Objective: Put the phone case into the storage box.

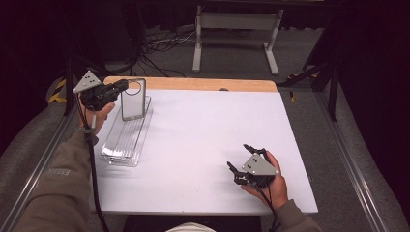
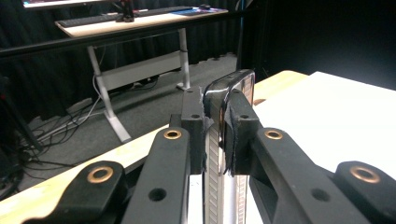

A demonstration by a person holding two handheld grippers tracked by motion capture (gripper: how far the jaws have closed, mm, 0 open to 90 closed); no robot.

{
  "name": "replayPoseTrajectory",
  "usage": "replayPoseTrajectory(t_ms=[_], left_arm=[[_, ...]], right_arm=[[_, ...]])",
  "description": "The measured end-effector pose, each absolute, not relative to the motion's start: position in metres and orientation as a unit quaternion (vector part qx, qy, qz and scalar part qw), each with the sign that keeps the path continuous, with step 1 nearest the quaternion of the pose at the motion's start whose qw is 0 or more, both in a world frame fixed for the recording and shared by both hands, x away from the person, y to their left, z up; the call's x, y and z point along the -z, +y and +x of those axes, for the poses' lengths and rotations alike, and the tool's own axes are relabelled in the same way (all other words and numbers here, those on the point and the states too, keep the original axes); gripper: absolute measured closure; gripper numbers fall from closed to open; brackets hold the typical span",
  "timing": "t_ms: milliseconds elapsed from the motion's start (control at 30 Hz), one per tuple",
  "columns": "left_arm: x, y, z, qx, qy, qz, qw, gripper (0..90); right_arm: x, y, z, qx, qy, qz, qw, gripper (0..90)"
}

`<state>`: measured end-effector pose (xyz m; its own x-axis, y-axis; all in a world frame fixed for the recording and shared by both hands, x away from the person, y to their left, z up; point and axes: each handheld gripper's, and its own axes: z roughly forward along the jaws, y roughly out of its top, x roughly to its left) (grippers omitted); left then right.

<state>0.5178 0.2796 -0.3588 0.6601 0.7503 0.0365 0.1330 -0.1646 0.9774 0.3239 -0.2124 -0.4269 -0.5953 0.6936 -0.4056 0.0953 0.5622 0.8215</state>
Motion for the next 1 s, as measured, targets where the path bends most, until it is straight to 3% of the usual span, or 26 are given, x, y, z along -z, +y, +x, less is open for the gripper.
replayPoseTrajectory(t_ms=[333,1000], left_arm=[[0.378,0.275,0.54,-0.262,0.316,0.717,0.564,80.7],[0.385,0.297,0.543,-0.253,0.337,0.715,0.558,79.8]], right_arm=[[0.432,-0.212,0.322,-0.383,0.806,0.254,0.373,24.2],[0.438,-0.203,0.318,-0.36,0.834,0.227,0.353,23.2]])
